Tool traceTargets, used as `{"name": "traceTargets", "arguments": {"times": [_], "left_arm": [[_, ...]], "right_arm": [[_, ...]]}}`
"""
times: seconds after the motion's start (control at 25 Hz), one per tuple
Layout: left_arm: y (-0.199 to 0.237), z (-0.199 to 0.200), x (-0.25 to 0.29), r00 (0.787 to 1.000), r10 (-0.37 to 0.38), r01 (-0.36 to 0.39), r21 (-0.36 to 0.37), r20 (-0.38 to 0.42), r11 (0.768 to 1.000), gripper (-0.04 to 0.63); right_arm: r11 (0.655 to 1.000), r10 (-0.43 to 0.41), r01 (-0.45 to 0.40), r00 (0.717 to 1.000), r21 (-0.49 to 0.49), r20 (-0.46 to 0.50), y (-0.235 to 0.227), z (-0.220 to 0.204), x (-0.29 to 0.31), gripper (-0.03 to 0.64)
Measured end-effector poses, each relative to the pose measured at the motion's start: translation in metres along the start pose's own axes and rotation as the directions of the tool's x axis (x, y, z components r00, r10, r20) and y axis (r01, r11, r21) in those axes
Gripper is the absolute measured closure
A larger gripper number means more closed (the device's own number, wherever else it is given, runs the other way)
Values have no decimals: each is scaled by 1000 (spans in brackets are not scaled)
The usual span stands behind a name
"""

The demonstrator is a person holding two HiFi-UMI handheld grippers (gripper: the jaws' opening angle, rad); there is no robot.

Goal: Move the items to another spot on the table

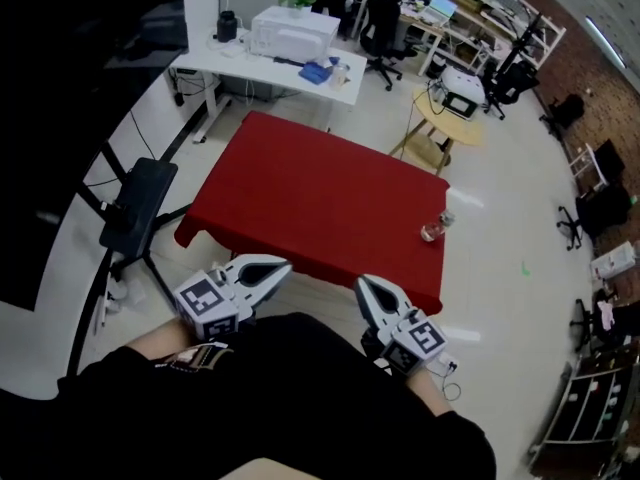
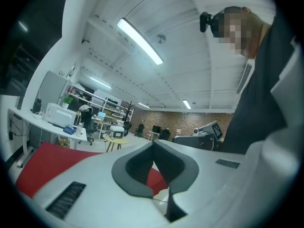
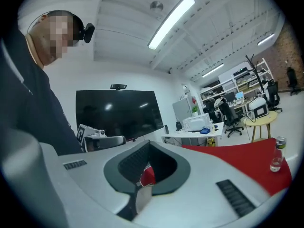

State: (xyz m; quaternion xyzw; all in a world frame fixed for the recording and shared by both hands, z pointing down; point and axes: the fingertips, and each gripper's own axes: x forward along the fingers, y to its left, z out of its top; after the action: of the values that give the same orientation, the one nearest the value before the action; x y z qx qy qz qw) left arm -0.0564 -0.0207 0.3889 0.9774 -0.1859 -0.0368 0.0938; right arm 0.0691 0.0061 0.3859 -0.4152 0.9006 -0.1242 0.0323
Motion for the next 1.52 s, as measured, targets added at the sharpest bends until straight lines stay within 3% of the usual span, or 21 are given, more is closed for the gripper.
{"name": "traceTargets", "arguments": {"times": [0.12,0.36,0.6,1.12,1.52], "left_arm": [[-36,-13,25,1000,5,-5,-35,17,999,589],[-76,-18,47,1000,-4,5,-6,15,1000,589],[-56,-7,24,999,-30,30,-15,13,999,589],[-46,5,-3,998,-60,59,21,16,998,589],[-43,5,-7,998,-46,45,12,32,999,589]], "right_arm": [[1000,22,-22,999,5,-23,-5,-8,-37,617],[1000,22,-22,1000,15,-16,-13,-15,-81,617],[999,-16,15,999,44,36,4,-20,-63,617],[996,-17,15,1000,93,13,28,-21,-34,617],[1000,0,-1,1000,25,25,28,-17,-31,617]]}}
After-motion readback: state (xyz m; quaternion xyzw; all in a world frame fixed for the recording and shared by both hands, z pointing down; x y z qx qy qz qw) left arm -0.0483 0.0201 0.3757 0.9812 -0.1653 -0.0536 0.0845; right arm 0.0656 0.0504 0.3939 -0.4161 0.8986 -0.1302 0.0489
